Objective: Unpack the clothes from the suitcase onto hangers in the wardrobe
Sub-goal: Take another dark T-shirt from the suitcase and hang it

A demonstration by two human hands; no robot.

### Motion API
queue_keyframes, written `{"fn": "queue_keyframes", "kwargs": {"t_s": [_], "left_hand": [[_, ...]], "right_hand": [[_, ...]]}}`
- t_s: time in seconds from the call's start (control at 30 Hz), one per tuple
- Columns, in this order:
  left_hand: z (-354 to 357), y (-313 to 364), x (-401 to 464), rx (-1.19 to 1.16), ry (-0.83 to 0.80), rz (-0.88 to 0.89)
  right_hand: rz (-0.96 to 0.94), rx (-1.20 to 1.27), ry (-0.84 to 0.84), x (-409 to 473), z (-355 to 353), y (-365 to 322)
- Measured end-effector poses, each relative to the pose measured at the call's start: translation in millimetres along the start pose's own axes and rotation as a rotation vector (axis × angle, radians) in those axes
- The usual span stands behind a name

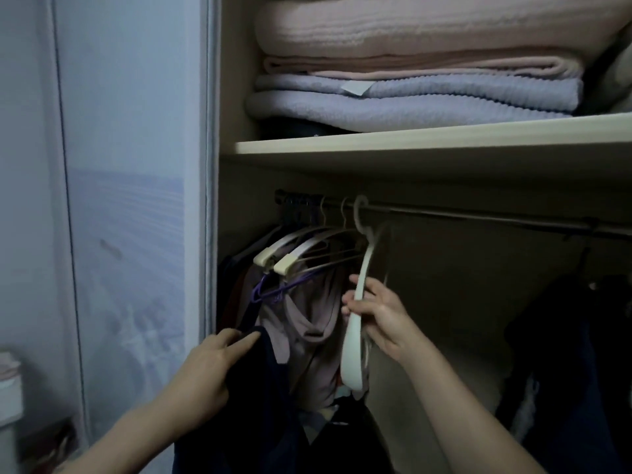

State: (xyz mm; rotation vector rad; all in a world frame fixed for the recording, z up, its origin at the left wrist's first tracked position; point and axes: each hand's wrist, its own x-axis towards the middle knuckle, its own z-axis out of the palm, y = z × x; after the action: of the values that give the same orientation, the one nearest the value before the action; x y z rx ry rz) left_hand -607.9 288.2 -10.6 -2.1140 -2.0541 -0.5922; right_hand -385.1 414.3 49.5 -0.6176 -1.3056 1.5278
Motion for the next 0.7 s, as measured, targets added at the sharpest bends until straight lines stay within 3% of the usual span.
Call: {"fn": "queue_keyframes", "kwargs": {"t_s": [0.1, 0.23, 0.37, 0.53, 0.7], "left_hand": [[10, -12, -15, -0.003, -0.023, -0.023], [26, -20, -37, 0.014, -0.089, -0.063], [36, -26, -69, -0.006, -0.138, -0.144], [46, -38, -113, 0.120, -0.244, -0.369], [57, -71, -161, 0.087, -0.321, -0.531]], "right_hand": [[-0.009, -0.028, 0.156, -12, 0, 40], [0.009, -0.313, 0.287, -39, -3, 96], [0.115, -0.455, 0.125, -81, -2, 129], [0.070, -0.767, -0.111, -107, -7, 149], [0.048, -0.853, -0.130, -109, -20, 151]]}}
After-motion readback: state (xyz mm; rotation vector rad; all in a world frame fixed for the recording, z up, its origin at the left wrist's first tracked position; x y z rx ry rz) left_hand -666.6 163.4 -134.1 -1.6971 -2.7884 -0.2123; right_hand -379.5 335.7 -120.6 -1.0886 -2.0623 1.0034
